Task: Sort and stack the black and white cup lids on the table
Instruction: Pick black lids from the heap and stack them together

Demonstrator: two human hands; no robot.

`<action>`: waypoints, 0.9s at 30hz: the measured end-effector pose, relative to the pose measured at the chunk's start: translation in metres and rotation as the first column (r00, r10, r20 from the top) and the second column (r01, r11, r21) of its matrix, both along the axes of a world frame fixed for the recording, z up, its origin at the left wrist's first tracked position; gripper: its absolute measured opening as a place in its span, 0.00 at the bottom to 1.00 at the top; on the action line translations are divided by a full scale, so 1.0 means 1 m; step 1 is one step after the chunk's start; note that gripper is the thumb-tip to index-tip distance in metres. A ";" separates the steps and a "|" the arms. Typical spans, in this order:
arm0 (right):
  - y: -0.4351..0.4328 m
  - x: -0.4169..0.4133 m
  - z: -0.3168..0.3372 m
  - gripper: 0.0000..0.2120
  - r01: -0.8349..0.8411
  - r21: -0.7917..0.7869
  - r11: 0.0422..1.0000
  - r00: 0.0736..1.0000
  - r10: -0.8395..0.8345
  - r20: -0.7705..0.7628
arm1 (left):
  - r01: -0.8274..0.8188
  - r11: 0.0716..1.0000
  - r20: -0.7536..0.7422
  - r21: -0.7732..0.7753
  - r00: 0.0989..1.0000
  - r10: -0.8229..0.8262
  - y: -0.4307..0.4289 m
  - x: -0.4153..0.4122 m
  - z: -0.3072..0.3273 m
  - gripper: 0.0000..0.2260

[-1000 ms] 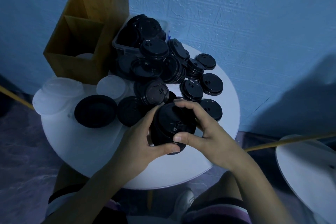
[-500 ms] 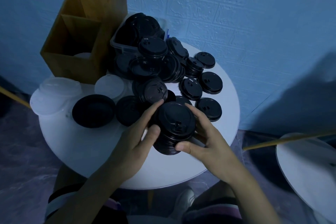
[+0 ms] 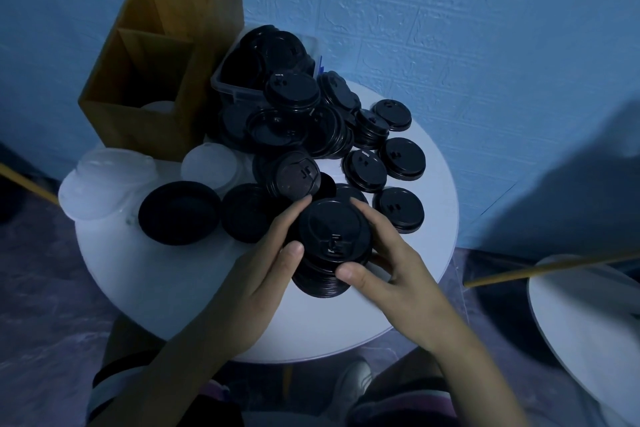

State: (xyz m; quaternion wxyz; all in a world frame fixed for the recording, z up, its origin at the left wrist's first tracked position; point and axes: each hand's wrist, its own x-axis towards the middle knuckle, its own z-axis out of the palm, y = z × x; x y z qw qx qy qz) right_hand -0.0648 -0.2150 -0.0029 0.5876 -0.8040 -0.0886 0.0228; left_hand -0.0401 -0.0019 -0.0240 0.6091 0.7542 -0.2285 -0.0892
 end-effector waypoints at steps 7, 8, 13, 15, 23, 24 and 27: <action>-0.002 0.003 -0.002 0.36 -0.014 -0.019 1.000 1.000 0.014 -0.019 | -0.063 0.998 0.039 0.019 0.997 0.063 0.000 0.003 -0.010 0.22; -0.002 0.003 -0.002 0.36 -0.020 -0.005 1.000 0.999 0.020 -0.029 | -0.082 0.997 0.043 0.017 0.996 0.081 0.000 0.003 -0.013 0.21; -0.003 0.004 0.002 0.37 -0.051 0.013 0.999 0.997 0.052 -0.058 | -0.101 0.993 0.053 0.068 0.994 0.097 0.005 0.003 -0.015 0.23; -0.003 0.005 0.003 0.37 -0.056 0.019 0.998 0.997 0.057 -0.059 | -0.108 0.991 0.062 0.078 0.993 0.104 0.005 0.002 -0.014 0.23; -0.007 0.008 0.005 0.36 -0.043 0.023 0.999 0.996 0.045 -0.079 | 0.001 0.992 0.030 0.124 1.000 -0.005 0.006 0.004 0.003 0.31; -0.009 0.008 0.006 0.37 -0.054 0.003 0.999 0.995 0.054 -0.085 | -0.009 0.993 0.028 0.119 1.000 0.006 0.004 0.004 0.004 0.33; -0.020 0.012 0.016 0.36 -0.114 -0.069 0.991 0.989 0.107 -0.098 | -0.045 0.995 0.013 0.091 0.999 0.044 -0.002 0.004 0.004 0.35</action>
